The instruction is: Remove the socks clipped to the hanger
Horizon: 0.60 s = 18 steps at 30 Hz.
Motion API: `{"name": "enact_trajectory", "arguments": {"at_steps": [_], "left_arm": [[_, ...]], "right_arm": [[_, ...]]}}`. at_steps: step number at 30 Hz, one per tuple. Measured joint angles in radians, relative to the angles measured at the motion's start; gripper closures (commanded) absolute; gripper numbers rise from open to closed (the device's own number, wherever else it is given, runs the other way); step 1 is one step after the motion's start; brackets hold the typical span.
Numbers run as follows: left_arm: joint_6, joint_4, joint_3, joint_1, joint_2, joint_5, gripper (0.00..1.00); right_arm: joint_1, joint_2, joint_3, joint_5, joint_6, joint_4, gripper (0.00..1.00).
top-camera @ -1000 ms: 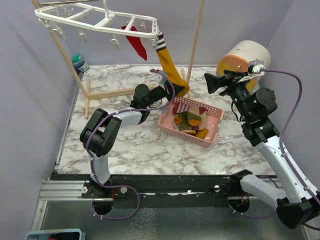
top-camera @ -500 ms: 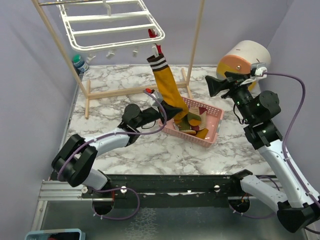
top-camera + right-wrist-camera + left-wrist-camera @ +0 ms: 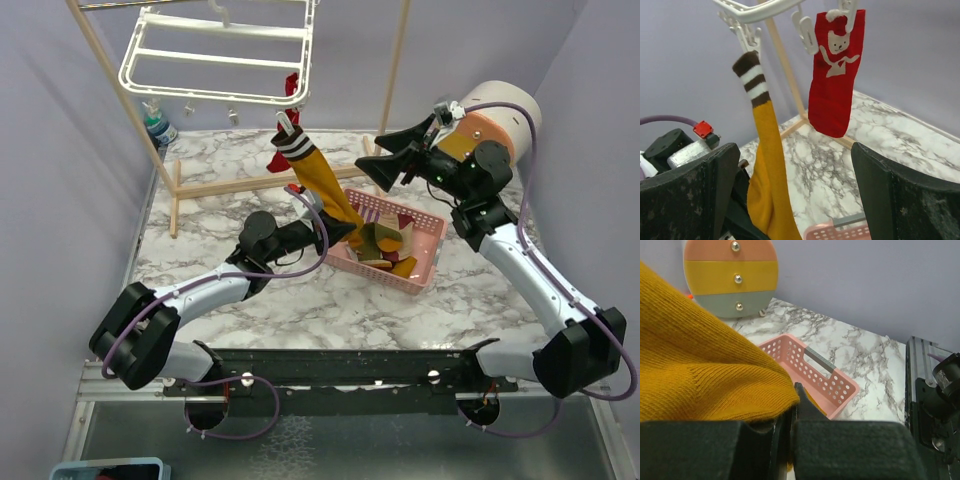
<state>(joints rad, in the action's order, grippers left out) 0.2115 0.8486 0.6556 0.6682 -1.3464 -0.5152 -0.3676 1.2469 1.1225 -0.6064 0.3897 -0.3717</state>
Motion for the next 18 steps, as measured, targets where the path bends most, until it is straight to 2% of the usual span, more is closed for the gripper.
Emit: {"name": "enact_trajectory", "arguments": {"at_steps": [7,13,18], "left_arm": [[0.01,-0.014,-0.014,0.0,0.0,0.0,1.0],[0.016,-0.022,-0.029,0.0,0.003,0.0,1.0],[0.02,-0.027,-0.038,0.0,0.023,-0.001,1.0]], "right_arm": [[-0.045,0.144,0.096,-0.079,0.09,-0.154,0.0],[-0.151,0.24,0.198,-0.092,0.1,-0.209,0.0],[-0.163,0.299,0.244,-0.085,0.1,-0.24,0.0]]}}
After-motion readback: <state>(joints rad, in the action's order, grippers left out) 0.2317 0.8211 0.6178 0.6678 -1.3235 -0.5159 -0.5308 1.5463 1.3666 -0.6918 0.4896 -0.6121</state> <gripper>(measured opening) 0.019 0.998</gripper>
